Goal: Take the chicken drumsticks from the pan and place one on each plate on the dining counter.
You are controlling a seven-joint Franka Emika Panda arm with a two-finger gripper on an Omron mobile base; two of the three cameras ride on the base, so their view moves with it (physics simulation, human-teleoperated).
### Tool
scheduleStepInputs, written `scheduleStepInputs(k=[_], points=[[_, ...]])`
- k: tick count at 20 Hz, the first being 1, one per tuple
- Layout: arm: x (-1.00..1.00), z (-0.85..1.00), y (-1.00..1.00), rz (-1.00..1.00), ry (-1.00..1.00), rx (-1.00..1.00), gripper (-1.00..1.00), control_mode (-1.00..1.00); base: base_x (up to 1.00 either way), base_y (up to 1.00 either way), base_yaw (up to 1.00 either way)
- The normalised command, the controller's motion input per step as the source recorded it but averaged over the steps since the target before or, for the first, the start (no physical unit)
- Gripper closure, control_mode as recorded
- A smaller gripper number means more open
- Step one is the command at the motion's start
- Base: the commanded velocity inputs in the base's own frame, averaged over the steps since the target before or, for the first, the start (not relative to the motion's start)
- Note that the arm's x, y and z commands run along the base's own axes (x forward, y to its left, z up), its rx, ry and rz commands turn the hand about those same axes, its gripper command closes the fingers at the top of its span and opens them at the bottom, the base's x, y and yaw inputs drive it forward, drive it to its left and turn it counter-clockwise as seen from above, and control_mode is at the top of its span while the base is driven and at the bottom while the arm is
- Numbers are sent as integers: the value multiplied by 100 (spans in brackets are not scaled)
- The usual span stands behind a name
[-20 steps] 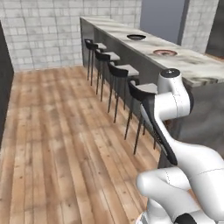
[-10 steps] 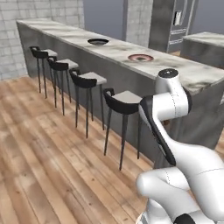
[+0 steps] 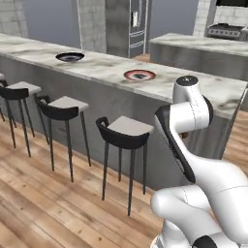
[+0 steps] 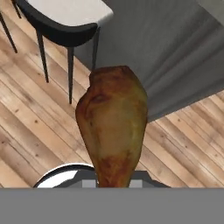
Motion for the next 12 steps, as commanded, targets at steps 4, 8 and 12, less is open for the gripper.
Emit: scheduleStepInputs(k=[4, 8, 12], points=[[0, 0, 0, 0, 0, 0, 100, 100, 69, 68, -52], [0, 0, 0, 0, 0, 0, 100, 100, 66, 69, -52], [0, 0, 0, 0, 0, 0, 100, 100, 64, 68, -54]])
